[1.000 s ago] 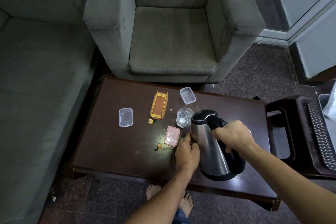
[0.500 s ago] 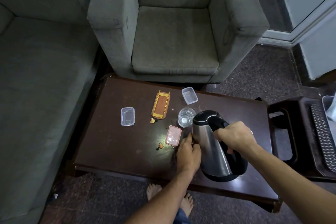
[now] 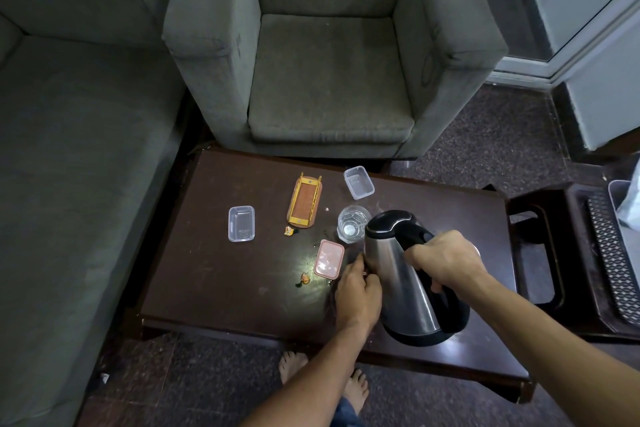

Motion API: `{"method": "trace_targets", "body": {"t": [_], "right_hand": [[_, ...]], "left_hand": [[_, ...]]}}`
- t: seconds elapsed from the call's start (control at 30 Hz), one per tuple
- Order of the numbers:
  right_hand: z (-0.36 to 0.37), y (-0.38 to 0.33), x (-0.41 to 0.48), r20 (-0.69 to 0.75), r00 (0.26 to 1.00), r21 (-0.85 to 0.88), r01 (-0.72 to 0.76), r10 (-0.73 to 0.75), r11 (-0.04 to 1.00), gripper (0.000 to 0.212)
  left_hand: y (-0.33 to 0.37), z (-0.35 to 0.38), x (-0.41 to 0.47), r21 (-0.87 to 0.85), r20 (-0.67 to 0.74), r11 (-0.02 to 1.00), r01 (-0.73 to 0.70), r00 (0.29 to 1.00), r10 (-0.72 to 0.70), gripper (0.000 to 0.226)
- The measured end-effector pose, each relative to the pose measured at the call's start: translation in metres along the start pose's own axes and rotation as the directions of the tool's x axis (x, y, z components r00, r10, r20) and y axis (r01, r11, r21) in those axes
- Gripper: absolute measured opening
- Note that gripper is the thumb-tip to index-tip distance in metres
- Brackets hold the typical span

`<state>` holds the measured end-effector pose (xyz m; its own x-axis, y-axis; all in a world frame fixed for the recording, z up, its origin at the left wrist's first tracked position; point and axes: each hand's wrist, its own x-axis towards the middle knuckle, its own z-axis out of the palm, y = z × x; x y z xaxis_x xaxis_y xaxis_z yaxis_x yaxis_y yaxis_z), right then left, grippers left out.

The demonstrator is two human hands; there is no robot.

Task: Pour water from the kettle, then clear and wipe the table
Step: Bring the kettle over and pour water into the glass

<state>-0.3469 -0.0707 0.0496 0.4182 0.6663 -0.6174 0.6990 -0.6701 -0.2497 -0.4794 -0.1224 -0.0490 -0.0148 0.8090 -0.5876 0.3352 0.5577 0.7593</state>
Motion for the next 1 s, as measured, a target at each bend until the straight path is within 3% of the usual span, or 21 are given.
{"method": "trace_targets", "body": {"t": [1.0], "right_hand": [[-0.0005,-0.0016,0.0030,-0.004,1.000,0.009,0.008,-0.008,1.000,0.016]], "left_hand": [[0.0016,-0.0027,0.0012,-0.012,0.017,1.000,-0.005,1.000,0.006,0.047]]}}
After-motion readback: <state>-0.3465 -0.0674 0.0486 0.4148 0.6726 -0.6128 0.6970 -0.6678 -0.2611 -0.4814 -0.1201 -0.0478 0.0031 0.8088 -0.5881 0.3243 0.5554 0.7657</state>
